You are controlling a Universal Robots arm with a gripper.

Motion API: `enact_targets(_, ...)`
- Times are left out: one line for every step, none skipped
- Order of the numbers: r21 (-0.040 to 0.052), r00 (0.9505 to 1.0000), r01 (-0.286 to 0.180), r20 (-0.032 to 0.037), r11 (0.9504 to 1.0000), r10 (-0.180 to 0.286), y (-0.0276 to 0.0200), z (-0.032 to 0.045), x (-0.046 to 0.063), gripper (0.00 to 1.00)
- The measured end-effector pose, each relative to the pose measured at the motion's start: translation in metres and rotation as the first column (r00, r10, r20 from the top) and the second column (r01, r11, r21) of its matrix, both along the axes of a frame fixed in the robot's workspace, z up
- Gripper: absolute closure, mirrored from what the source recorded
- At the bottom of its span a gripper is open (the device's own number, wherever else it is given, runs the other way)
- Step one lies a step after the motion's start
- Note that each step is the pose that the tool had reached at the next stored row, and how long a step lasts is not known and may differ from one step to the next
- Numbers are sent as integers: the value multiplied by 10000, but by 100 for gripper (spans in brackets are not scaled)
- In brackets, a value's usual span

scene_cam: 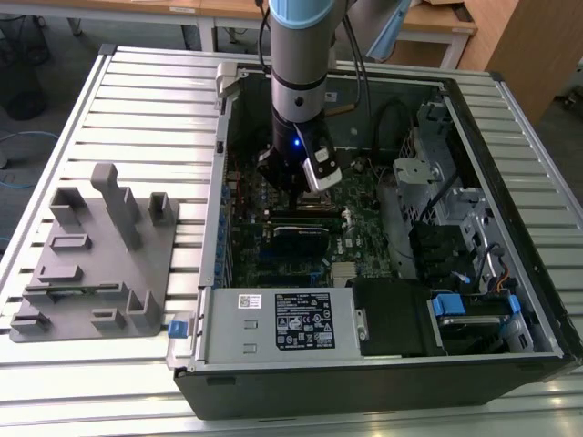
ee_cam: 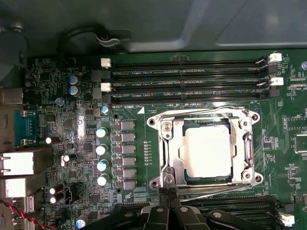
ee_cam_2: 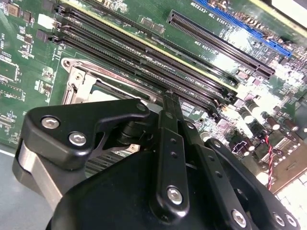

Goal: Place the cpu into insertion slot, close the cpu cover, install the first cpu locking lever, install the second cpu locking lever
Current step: 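Install the second cpu locking lever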

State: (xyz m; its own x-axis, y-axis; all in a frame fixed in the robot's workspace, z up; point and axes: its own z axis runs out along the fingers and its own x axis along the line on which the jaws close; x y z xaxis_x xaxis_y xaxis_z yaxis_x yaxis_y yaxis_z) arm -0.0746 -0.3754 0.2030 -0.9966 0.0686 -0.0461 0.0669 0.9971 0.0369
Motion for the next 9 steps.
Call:
enact_targets(0,10000,0,0,10000,0,2,-1,0,89)
enact_targets(0,10000,-1,0,10000,1,4,-2,0,89)
enact_targets(-2,10000,0,-1,10000,0,7,-3,-1,89)
enact_targets(-2,10000,0,-1,10000,0,11,-4,-2,89)
enact_targets(-2,10000,0,-1,10000,0,15,-6,-2,89)
enact_targets(-2,10000,0,-1,10000,0,18,-8,-3,89)
enact_targets(-1,10000,0,0,10000,0,22,-9,-4,89)
enact_targets(0,10000,0,0,10000,0,24,-10,-5,89)
enact_targets(0,10000,0,0,10000,0,27,-11,-7,89)
